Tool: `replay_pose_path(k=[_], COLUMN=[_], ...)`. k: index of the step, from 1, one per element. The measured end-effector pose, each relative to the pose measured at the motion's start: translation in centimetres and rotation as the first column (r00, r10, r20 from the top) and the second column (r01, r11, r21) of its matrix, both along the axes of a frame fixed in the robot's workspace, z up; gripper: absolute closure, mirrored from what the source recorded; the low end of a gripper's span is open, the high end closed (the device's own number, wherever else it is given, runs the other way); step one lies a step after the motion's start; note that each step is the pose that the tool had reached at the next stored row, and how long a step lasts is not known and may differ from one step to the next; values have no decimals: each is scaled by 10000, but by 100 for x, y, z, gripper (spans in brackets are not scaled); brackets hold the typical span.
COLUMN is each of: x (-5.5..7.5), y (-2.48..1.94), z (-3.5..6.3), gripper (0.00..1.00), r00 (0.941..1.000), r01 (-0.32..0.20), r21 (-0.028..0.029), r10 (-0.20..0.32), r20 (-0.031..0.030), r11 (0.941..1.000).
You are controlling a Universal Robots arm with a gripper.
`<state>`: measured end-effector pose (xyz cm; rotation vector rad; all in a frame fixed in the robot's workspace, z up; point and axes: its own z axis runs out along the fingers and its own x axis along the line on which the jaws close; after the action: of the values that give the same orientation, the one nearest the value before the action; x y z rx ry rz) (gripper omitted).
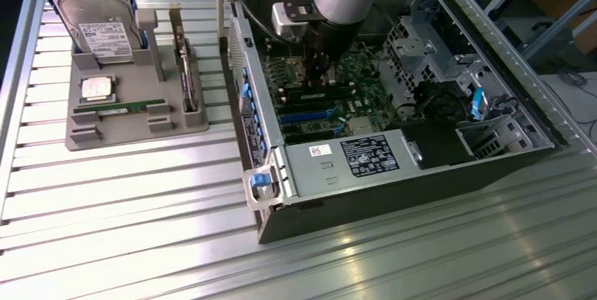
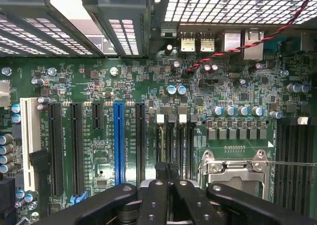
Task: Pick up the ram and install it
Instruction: 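Press down the ram until it locks into place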
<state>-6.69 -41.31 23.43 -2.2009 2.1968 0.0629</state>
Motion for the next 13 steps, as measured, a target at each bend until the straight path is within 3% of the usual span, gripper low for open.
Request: replay_pose_path(k=[9, 11, 13], x=[-3, -2, -3], y=[0, 2, 0], z=[-35, -7, 49], gripper=[89, 89, 89], r00=[10000, 10000, 10000], r01=[0, 1, 1], r21=[-1, 18, 0], r10=[0, -1, -1], r20=[0, 10, 0], r11=[10000, 10000, 10000])
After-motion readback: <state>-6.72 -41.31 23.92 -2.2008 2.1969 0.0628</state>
